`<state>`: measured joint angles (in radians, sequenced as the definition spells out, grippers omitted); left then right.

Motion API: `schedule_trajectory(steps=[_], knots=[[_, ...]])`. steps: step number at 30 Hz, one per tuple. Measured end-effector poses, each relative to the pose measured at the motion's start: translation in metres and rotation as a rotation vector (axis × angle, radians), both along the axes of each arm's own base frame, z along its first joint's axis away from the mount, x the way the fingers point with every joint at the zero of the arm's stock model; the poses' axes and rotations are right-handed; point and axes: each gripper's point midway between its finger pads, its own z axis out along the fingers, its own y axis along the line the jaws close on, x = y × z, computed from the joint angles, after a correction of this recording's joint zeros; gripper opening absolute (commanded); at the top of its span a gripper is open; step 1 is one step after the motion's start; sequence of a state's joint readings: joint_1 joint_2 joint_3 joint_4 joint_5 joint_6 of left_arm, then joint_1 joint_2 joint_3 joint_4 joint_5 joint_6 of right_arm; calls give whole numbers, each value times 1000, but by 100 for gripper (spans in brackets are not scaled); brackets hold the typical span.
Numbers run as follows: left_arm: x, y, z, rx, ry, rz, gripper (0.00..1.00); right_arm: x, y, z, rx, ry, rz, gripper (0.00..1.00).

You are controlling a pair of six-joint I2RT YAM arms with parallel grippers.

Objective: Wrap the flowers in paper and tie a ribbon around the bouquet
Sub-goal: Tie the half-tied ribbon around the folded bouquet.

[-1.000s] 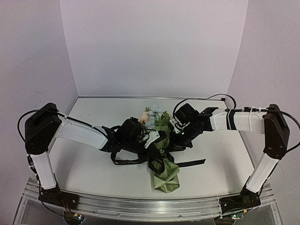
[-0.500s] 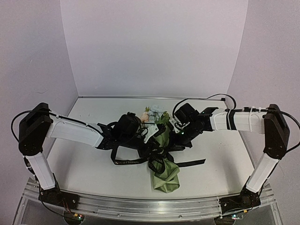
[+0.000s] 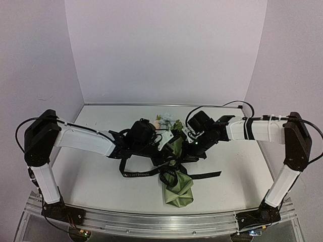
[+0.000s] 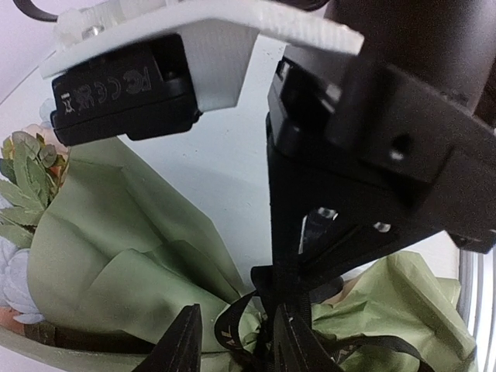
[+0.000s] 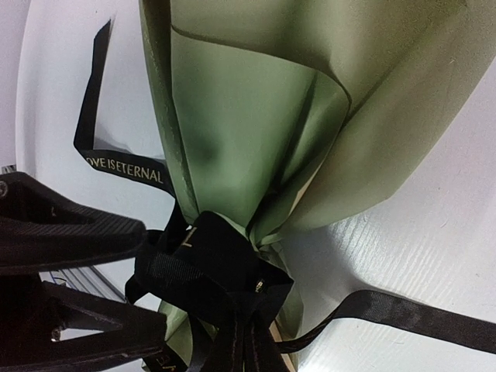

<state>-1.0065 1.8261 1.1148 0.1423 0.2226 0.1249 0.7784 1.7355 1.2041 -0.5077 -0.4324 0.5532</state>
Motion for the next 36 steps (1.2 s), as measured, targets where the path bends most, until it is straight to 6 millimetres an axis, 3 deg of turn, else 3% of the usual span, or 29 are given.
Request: schedule_trajectory(steps=[10, 19, 26, 29, 36], knots=[[3, 1, -29, 75, 34, 15, 28, 1, 1, 1, 5, -4, -1, 0], [4, 2, -37, 90, 42, 25, 4, 2, 2, 1, 8, -7, -1, 0], [7, 3, -37, 91, 46, 49, 0, 2, 2, 1, 8, -13, 3, 3], [7, 3, -37, 91, 47, 52, 0, 2, 0, 0, -1, -15, 5, 8], [9, 4, -32, 73, 69, 61, 0, -3, -9, 4, -19, -34, 9, 34]])
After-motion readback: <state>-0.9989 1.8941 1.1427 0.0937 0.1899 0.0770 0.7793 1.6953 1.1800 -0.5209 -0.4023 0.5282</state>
